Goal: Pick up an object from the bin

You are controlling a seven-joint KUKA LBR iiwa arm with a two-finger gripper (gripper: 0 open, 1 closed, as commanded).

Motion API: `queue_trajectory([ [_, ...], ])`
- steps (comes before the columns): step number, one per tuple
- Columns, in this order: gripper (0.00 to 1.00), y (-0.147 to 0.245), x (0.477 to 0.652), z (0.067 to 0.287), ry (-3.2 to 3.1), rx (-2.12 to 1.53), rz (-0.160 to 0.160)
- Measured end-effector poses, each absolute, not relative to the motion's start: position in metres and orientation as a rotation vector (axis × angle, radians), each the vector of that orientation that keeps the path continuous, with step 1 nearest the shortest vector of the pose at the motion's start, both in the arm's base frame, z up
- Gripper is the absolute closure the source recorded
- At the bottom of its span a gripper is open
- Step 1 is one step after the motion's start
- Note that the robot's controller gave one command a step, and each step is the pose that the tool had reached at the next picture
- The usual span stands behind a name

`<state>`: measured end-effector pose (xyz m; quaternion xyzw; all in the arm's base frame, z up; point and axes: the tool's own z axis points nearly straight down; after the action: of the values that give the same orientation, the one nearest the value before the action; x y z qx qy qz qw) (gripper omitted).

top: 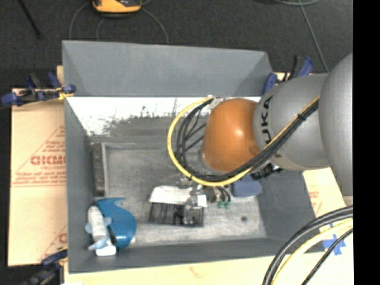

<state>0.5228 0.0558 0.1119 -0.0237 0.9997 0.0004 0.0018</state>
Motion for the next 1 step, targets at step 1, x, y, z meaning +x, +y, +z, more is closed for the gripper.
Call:
queue_trajectory([
  [1, 1.0, 0.0557, 0.5225, 0.1185, 3.136, -0.073, 0.001],
])
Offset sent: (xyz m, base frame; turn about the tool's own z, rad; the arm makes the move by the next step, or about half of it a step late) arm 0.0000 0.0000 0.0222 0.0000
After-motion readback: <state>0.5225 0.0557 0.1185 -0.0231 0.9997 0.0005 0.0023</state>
